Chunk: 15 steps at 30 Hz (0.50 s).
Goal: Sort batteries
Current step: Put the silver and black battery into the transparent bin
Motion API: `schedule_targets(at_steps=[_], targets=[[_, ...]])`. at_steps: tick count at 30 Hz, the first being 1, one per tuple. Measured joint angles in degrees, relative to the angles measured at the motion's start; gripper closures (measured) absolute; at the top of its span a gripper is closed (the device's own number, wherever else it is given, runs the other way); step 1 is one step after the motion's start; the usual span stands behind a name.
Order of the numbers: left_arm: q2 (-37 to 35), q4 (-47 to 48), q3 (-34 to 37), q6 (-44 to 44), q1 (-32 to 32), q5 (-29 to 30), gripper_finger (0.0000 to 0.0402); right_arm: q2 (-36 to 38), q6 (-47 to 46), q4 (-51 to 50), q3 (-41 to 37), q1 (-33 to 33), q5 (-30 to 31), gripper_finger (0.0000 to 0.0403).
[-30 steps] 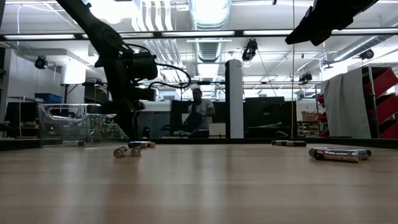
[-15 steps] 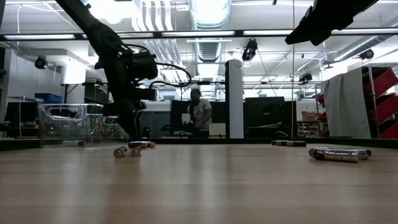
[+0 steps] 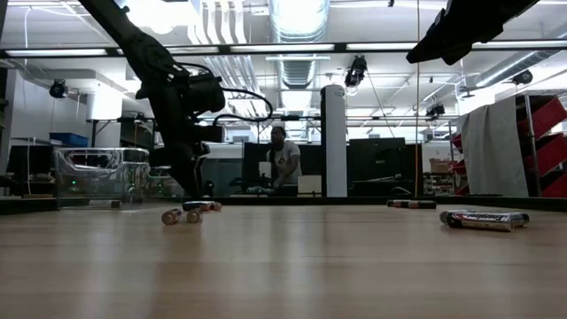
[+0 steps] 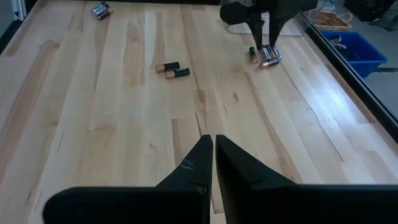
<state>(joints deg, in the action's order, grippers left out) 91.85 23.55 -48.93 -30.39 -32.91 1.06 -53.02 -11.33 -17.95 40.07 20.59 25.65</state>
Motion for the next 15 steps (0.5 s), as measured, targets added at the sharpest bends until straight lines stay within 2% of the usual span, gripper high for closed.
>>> schedule_targets(at_steps=[15], targets=[[0.0, 0.2, 0.5, 0.0, 0.0, 0.0, 0.0286, 0.0, 0.0, 0.0, 0.0, 0.0, 0.0, 0.039]])
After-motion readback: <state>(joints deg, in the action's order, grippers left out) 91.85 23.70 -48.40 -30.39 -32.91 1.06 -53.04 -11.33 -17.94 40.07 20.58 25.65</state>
